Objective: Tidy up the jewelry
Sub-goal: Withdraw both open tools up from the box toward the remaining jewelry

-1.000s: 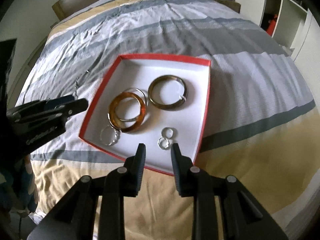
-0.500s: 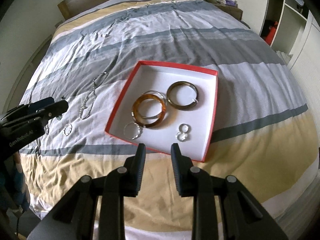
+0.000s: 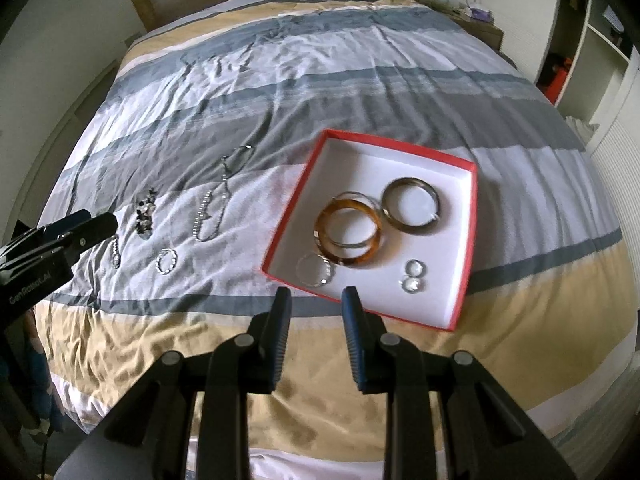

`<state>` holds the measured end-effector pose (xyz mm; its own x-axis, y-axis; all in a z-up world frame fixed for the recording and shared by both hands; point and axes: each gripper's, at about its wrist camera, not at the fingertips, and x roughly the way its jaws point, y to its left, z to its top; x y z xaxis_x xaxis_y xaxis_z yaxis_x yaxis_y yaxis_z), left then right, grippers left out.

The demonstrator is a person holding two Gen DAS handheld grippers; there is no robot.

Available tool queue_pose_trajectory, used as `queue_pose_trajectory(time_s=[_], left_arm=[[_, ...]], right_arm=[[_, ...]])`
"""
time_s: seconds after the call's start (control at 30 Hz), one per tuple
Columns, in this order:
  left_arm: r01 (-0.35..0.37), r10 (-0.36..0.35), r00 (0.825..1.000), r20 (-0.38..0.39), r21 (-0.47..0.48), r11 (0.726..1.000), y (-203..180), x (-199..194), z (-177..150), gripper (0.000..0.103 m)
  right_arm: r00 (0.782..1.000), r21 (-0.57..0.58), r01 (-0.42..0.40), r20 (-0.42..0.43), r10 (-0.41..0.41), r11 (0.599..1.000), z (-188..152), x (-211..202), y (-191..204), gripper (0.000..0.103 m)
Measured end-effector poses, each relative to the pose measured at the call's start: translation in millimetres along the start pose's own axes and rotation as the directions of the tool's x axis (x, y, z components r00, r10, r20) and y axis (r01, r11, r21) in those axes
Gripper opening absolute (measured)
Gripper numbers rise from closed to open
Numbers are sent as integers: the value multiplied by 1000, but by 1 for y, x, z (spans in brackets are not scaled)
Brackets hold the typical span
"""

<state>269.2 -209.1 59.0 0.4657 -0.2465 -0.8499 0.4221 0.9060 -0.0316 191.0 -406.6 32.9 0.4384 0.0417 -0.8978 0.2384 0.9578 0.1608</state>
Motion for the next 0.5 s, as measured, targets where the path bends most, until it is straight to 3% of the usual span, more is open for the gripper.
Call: queue_pose_trajectory(time_s=[0.5], left_arm=[[-89, 87, 996, -24, -57, 994, 46, -6, -12, 71]], right_arm=[[999, -59, -42, -3, 42, 997, 13, 10, 41, 30]])
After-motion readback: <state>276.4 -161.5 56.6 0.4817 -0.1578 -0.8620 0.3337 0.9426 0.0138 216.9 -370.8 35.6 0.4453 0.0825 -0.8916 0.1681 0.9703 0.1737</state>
